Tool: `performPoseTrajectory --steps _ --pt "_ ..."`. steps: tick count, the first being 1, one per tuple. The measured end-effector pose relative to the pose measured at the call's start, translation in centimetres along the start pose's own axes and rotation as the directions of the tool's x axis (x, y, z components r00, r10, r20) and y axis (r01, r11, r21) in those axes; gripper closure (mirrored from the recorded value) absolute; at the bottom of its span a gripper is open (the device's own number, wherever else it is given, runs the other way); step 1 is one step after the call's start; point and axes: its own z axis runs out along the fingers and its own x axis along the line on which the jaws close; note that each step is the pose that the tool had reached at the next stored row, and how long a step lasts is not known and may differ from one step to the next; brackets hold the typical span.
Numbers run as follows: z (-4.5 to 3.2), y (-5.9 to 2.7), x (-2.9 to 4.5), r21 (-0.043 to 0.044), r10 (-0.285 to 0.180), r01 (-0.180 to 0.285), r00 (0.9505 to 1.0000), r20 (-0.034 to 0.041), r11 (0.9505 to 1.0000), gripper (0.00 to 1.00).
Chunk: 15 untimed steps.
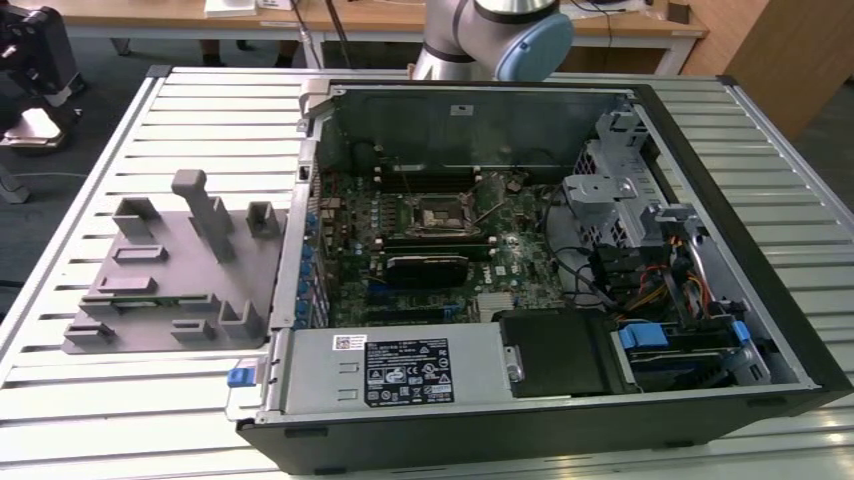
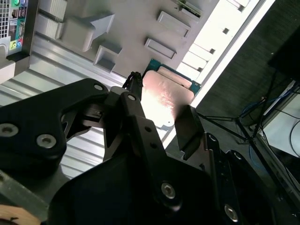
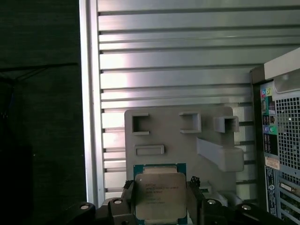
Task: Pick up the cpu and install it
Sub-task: 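Pick up the cpu and move it towards the insertion slot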
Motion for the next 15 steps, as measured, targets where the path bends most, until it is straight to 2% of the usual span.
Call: performPoseTrajectory --steps 15 --pt "0.04 0.11 -1.72 0.0000 0.000 0.000 1.0000 0.0000 1.0000 0.47"
